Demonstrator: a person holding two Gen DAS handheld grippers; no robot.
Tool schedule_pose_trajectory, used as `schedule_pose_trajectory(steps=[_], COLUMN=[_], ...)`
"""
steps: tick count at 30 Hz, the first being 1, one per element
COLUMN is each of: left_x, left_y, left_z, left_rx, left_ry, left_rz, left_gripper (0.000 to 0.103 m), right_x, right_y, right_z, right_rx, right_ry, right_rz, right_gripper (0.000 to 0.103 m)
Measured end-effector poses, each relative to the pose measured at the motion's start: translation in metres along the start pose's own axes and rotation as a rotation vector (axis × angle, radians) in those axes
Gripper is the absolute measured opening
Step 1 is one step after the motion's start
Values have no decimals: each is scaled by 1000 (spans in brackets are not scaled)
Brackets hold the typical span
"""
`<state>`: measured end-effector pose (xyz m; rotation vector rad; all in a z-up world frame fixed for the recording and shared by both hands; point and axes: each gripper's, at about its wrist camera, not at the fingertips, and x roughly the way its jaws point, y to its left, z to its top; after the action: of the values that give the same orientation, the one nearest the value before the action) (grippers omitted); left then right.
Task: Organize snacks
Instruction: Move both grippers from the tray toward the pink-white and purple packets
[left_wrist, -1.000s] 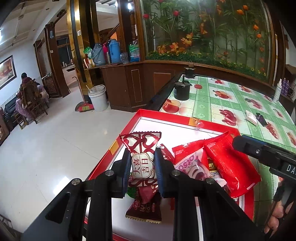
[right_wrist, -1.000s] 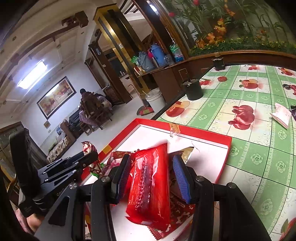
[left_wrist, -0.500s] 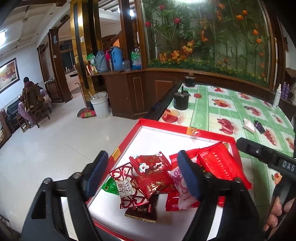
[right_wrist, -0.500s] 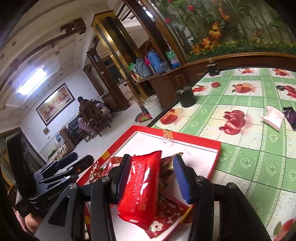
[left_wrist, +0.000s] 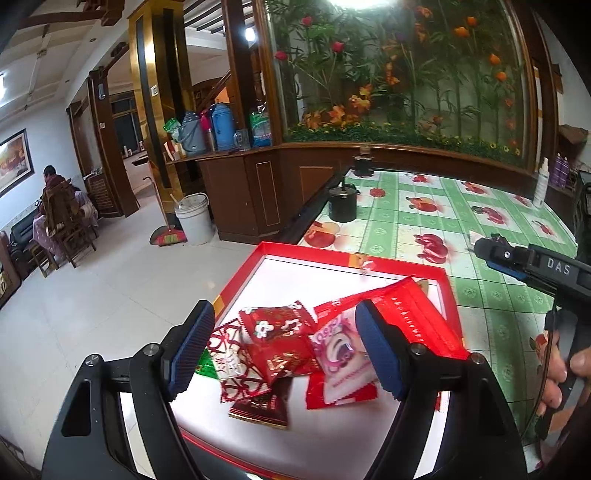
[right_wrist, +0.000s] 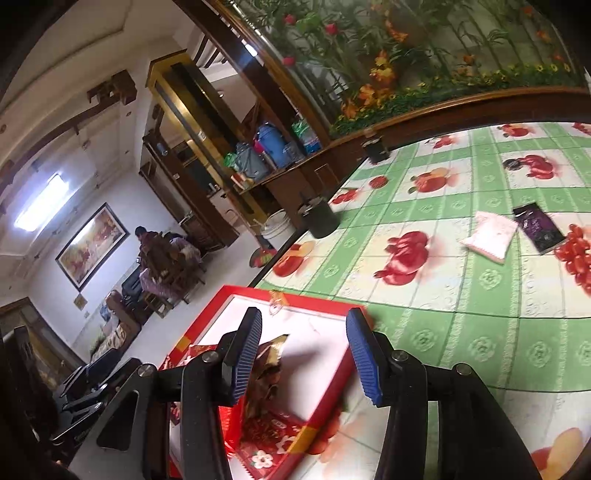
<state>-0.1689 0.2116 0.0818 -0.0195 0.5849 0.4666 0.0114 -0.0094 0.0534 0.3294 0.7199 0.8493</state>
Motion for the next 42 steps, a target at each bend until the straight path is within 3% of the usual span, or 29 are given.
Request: schedule_pose_trajectory(steps=[14, 30, 37, 42], left_x=[-2, -6, -10, -4], left_y=[-17, -33, -30, -25], left_z=[-1, 0, 2, 10], left_rx=[38, 80, 81, 81], left_ry=[10, 13, -12, -25], left_rz=[0, -4, -7, -27], left_gripper=[83, 83, 83, 83], right_x=[-20, -47, -65, -71], right_y=[-26, -59, -93, -137], right_z=[12, 28, 37, 47], right_rx=[53, 103, 131, 184], right_ry=[-40, -101, -143, -113], right_rz=[-49, -106, -193, -302], right_gripper=[58, 59, 59, 64])
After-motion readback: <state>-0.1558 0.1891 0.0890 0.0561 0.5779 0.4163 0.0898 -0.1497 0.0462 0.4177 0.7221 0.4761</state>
